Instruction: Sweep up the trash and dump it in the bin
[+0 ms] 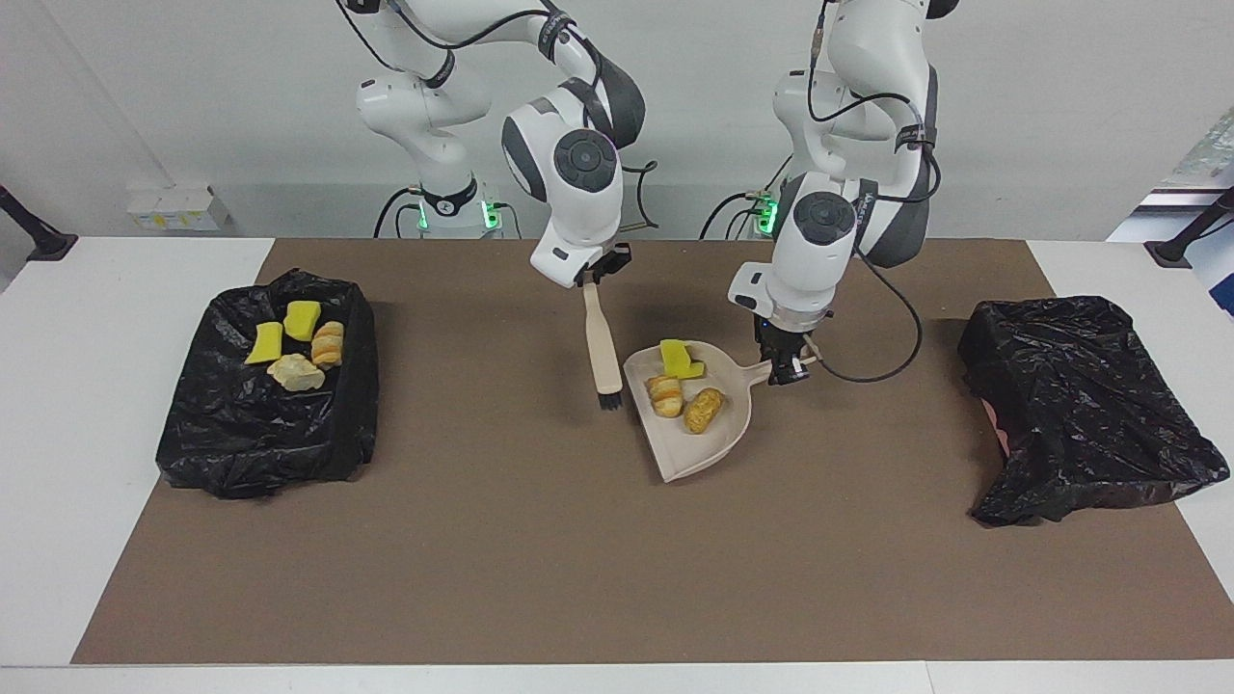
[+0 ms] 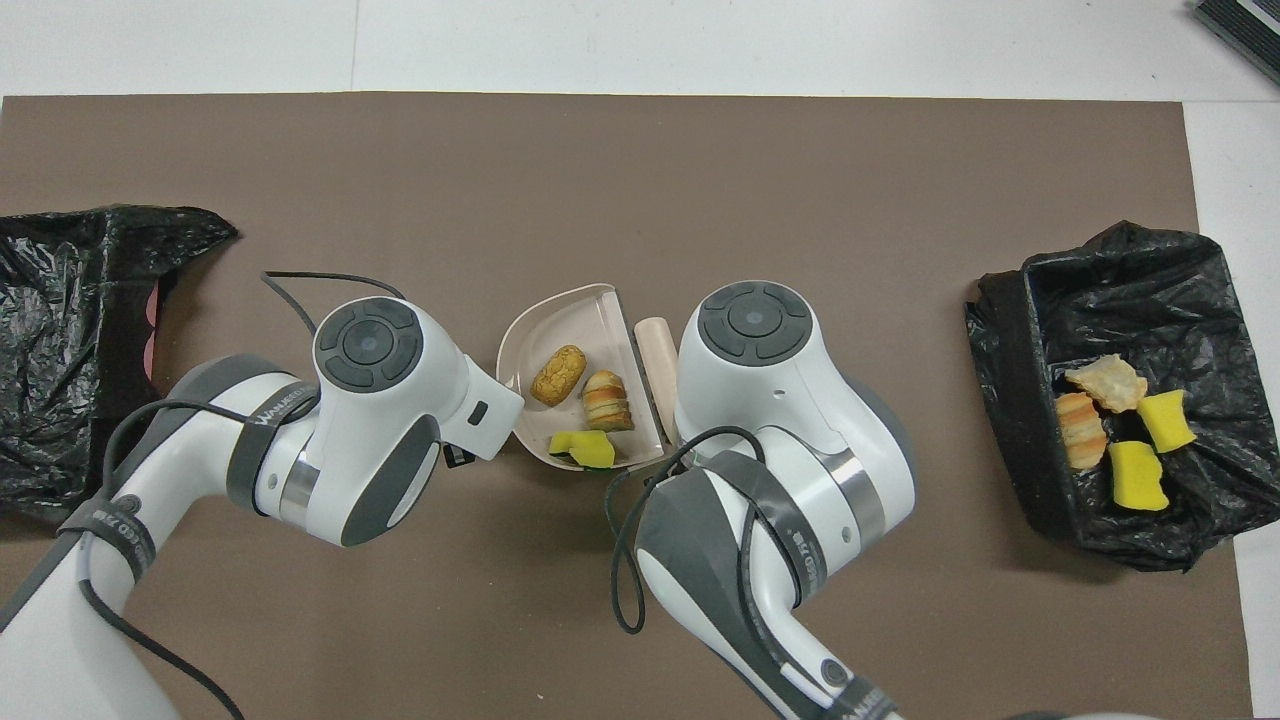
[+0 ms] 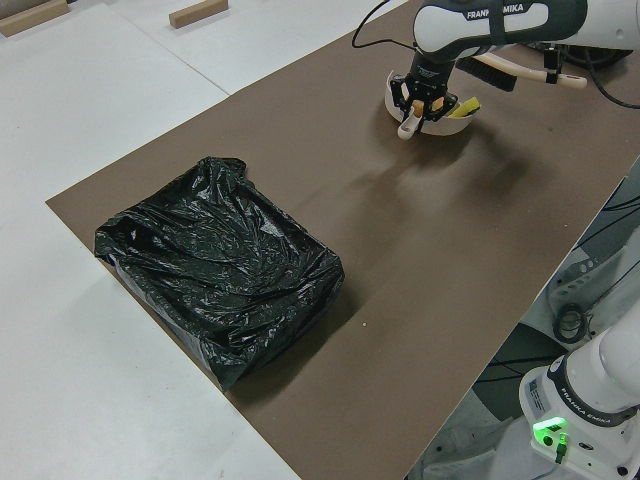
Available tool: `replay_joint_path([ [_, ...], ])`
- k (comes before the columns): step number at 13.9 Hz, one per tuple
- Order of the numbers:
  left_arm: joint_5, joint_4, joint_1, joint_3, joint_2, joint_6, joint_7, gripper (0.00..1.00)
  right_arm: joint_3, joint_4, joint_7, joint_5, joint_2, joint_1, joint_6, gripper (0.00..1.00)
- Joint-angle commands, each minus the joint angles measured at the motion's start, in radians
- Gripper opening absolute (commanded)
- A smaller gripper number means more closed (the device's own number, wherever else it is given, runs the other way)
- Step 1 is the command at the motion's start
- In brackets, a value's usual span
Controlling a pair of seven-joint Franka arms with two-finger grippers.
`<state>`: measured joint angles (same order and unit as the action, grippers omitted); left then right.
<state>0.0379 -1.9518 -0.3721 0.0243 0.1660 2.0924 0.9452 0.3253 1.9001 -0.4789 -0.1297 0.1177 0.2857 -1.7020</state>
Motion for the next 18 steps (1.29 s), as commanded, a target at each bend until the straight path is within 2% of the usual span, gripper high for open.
replay_joint_path([
  [1, -0.021, 0.137, 0.062, 0.005, 0.033, -0.109, 0.095, 0.00, 0.006, 0.227, -0.099, -0.100, -0.149, 0.047, -0.132, 0.00],
  [3, -0.020, 0.195, 0.116, 0.005, 0.035, -0.153, 0.168, 0.00, 0.006, 0.344, -0.112, -0.178, -0.228, 0.105, -0.206, 0.00],
  [4, -0.018, 0.211, 0.148, 0.005, 0.033, -0.163, 0.209, 0.00, 0.006, 0.365, -0.133, -0.183, -0.246, 0.149, -0.208, 0.00],
  [7, -0.018, 0.272, 0.238, 0.002, 0.030, -0.228, 0.334, 0.00, 0.008, 0.395, -0.262, -0.189, -0.253, 0.265, -0.212, 0.00],
  [9, -0.018, 0.287, 0.318, 0.000, 0.027, -0.253, 0.426, 0.00, 0.009, 0.462, -0.279, -0.189, -0.257, 0.331, -0.302, 0.00],
  [11, -0.021, 0.287, 0.392, -0.001, 0.023, -0.261, 0.539, 0.00, 0.008, 0.510, -0.287, -0.189, -0.251, 0.346, -0.379, 0.00],
  [13, -0.021, 0.287, 0.470, -0.001, 0.023, -0.269, 0.654, 0.00, 0.008, 0.511, -0.296, -0.189, -0.245, 0.342, -0.372, 0.00],
  [14, -0.020, 0.287, 0.508, -0.003, 0.023, -0.267, 0.708, 0.00, 0.008, 0.510, -0.296, -0.189, -0.245, 0.342, -0.370, 0.08],
  [15, -0.021, 0.286, 0.544, -0.003, 0.021, -0.269, 0.757, 0.00, 0.008, 0.511, -0.296, -0.189, -0.245, 0.342, -0.370, 0.32],
  [16, -0.021, 0.286, 0.585, -0.004, 0.020, -0.272, 0.805, 0.00, 0.008, 0.510, -0.285, -0.189, -0.243, 0.340, -0.369, 0.43],
  [18, -0.020, 0.289, 0.666, -0.006, 0.020, -0.267, 0.913, 0.00, 0.006, 0.508, -0.274, -0.189, -0.240, 0.336, -0.369, 0.47],
])
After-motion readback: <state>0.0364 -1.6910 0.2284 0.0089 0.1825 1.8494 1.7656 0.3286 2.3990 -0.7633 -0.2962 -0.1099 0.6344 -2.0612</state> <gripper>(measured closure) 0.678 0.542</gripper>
